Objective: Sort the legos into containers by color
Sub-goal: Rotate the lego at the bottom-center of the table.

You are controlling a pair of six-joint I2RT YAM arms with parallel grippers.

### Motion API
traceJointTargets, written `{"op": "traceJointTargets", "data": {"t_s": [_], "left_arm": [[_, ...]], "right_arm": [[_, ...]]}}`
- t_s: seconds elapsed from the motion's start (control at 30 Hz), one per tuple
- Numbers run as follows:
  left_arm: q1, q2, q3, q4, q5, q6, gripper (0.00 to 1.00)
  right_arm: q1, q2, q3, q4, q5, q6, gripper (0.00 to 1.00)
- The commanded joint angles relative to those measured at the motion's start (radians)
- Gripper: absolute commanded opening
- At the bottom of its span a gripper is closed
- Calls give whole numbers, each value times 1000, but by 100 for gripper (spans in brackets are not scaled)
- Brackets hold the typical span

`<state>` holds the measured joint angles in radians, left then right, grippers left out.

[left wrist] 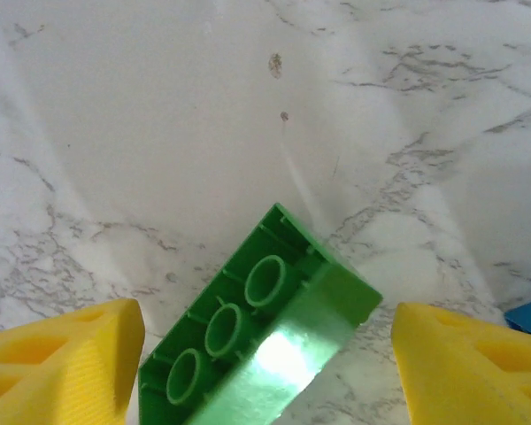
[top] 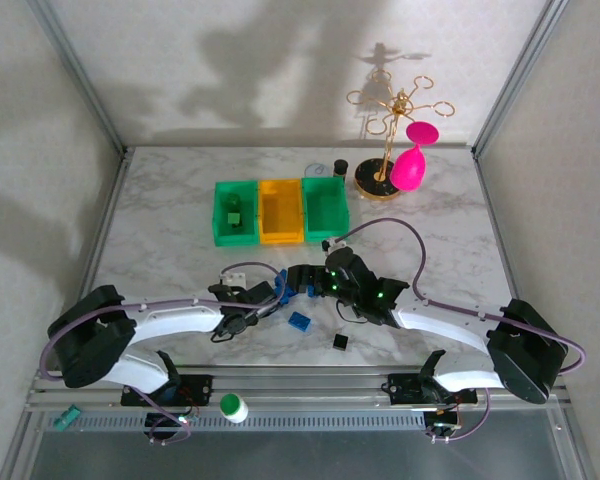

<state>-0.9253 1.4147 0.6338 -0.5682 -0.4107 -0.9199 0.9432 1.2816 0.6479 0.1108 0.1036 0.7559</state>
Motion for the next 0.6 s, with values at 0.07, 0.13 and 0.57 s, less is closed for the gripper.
{"op": "traceJointTargets", "data": {"t_s": [0.07,0.13,0.57], "left_arm": [[9,-40,-32,11,31,26,75],[25,-55,-49,25,44,33,77],[85,-82,-85,84,84,64,67]], "right_arm": [[10,-5,7,-6,22,15,99],[11,1,7,1,23,14,99],[11,21,38,-13,10,10,99]]}}
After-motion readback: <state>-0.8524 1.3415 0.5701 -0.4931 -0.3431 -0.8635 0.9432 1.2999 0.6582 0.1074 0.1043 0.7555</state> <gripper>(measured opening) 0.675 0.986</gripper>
